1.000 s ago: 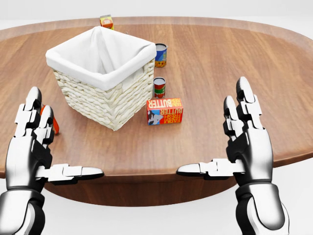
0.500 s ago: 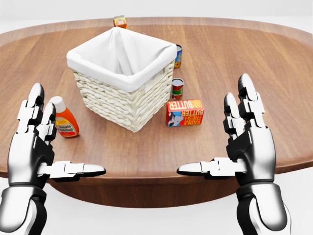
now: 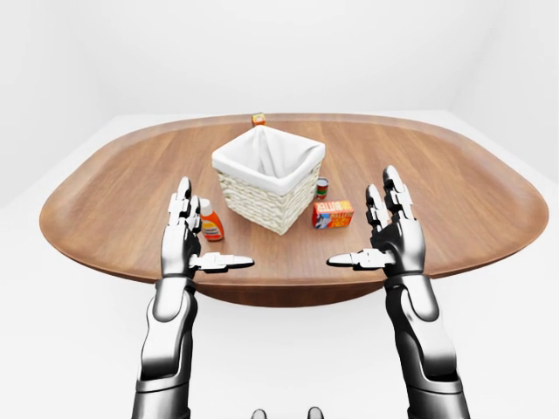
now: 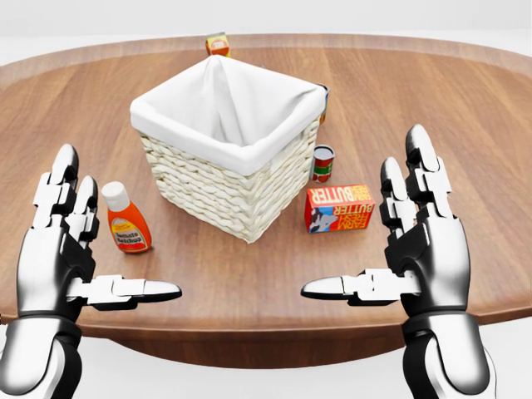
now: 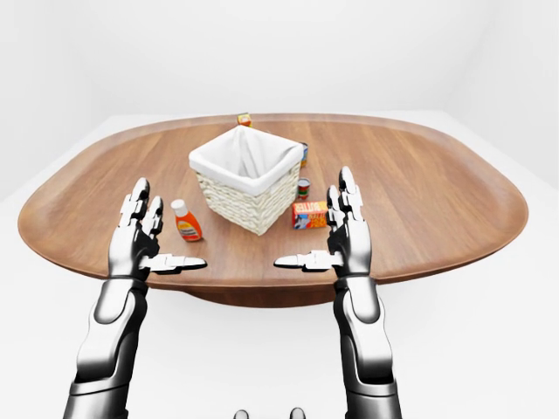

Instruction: Pick up the butter and put it in the basket.

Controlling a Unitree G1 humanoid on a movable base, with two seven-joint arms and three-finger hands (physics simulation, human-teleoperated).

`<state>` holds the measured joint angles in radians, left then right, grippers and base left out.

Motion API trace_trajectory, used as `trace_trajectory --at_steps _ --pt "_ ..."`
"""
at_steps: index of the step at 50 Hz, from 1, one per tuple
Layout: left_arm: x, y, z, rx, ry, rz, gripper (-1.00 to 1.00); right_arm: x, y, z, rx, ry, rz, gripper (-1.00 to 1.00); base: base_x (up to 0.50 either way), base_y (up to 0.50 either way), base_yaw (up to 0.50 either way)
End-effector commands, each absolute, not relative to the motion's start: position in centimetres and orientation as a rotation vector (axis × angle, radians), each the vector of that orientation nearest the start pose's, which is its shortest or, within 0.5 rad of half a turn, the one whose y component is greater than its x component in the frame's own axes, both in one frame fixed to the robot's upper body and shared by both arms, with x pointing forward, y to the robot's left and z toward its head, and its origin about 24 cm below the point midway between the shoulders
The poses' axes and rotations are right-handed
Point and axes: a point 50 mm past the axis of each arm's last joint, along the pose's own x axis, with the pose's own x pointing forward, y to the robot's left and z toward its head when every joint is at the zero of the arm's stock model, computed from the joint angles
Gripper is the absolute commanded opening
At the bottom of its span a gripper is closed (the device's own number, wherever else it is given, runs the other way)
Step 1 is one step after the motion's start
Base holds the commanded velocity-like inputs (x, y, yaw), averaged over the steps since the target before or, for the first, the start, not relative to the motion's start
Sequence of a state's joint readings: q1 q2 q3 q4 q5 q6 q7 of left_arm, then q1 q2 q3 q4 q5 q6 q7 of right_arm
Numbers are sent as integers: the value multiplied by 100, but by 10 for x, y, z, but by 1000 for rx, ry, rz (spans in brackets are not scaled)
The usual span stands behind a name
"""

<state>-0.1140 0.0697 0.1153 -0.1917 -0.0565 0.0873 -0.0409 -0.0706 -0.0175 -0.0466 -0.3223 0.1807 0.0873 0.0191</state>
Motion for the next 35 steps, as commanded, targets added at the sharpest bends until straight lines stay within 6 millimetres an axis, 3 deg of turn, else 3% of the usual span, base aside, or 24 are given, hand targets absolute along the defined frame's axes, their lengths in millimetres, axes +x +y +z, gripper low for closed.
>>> trace_trajectory --at_steps 1,35 --pt "270 177 107 15 -214 31 100 256 -155 124 157 -304 39 100 17 13 0" --pt "269 177 106 15 -210 30 100 255 -156 123 163 -299 40 100 18 6 0"
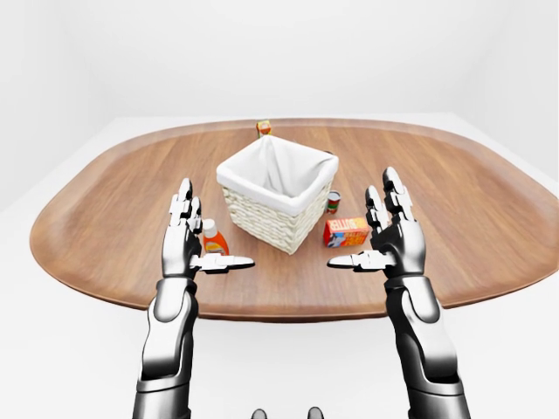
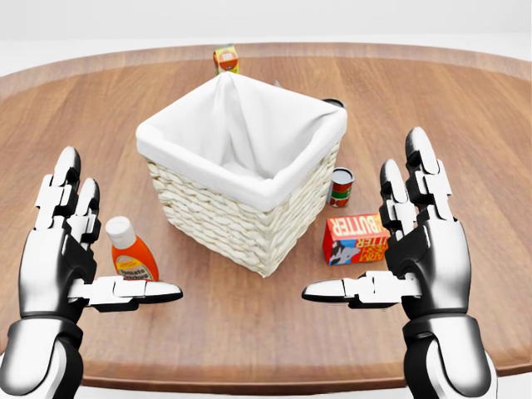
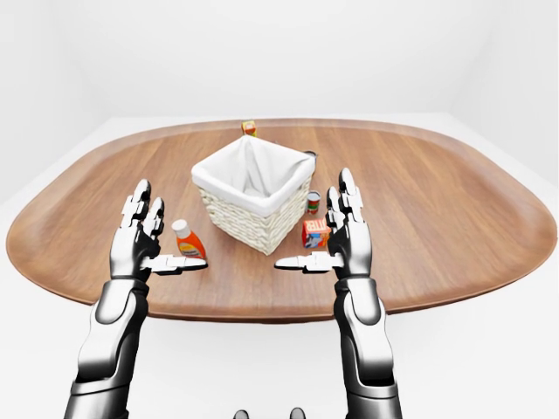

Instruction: Pick up the butter and put it in the basket.

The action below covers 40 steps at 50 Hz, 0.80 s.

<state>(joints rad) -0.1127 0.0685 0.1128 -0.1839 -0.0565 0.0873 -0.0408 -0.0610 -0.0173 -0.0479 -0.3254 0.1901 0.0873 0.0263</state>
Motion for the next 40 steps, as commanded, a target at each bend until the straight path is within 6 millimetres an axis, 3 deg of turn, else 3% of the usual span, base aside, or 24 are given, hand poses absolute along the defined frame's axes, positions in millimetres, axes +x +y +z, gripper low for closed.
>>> trace_trajectory --at_steps 1,40 --pt "269 177 106 15 -211 30 100 255 -156 123 164 -299 40 100 18 0 0" --pt "267 177 103 9 -199 34 100 254 -153 123 162 -298 41 100 18 0 0"
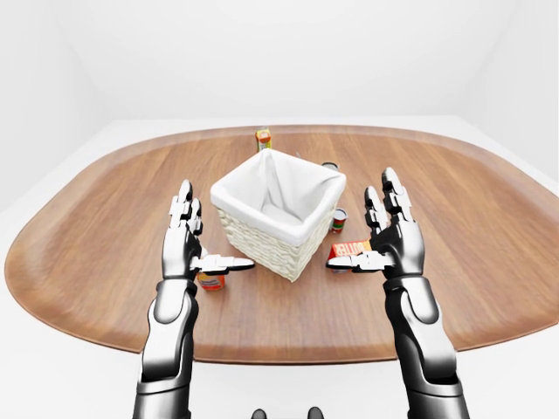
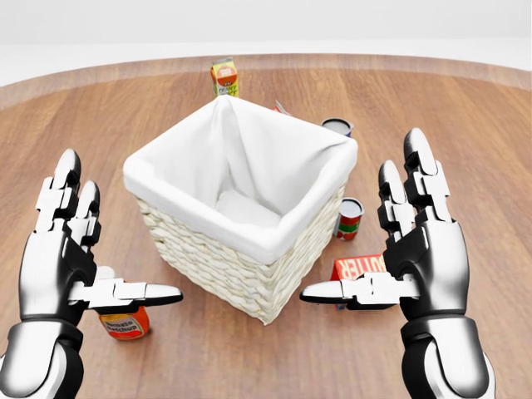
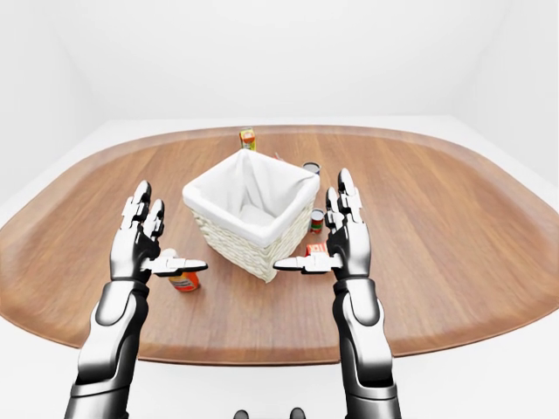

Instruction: Pick up the butter and put it in the basket.

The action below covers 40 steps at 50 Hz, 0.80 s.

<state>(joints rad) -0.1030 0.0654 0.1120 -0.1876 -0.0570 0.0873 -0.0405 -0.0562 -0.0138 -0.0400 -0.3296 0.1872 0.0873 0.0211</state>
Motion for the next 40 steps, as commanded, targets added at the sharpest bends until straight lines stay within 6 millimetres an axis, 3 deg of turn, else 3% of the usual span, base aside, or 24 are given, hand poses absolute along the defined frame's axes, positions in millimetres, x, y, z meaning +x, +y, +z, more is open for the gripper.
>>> trace_trajectory --at_steps 1,40 --pt "267 177 102 9 -196 34 100 254 -153 123 162 -297 42 100 18 0 0" --pt "268 177 101 7 -190 32 100 251 -151 121 160 -291 64 100 15 0 0"
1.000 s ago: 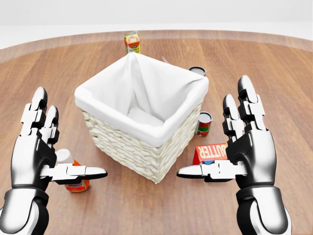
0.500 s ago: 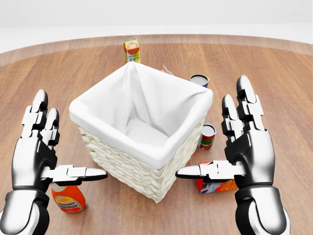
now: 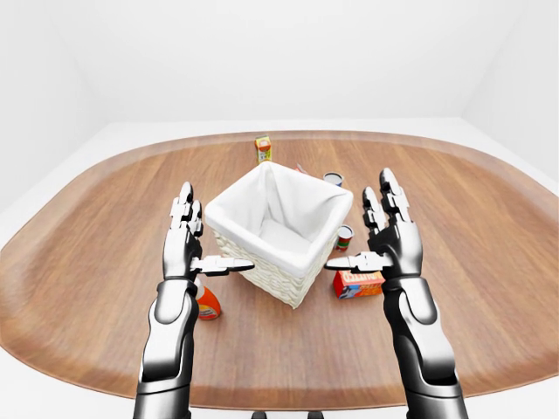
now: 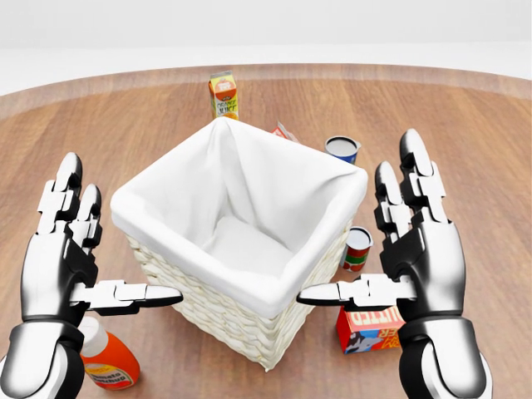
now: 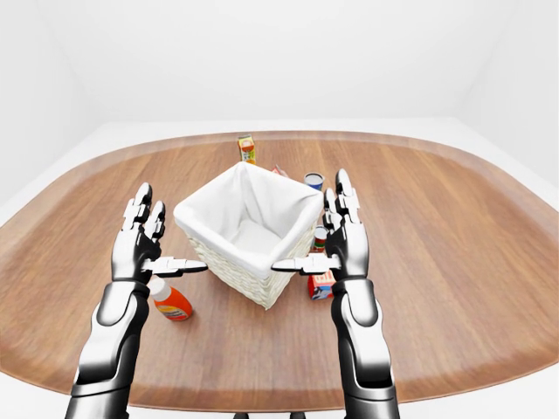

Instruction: Pick up the butter and put it in the basket.

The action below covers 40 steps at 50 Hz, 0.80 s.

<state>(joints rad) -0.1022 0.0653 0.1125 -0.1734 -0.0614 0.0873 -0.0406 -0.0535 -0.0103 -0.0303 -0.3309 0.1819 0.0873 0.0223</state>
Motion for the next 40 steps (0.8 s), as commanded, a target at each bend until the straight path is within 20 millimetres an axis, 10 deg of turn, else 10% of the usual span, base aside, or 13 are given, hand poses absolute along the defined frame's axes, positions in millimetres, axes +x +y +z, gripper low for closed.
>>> trace_trajectory --at_steps 1,18,40 --pt "268 177 101 6 -190 32 100 252 -151 121 159 -290 63 100 0 0 0" --pt "266 177 99 -1 -182 37 100 253 -151 119 145 -283 60 100 2 0 0" --pt "263 182 105 -7 -212 53 100 305 -204 83 -599 -31 279 100 0 0 0"
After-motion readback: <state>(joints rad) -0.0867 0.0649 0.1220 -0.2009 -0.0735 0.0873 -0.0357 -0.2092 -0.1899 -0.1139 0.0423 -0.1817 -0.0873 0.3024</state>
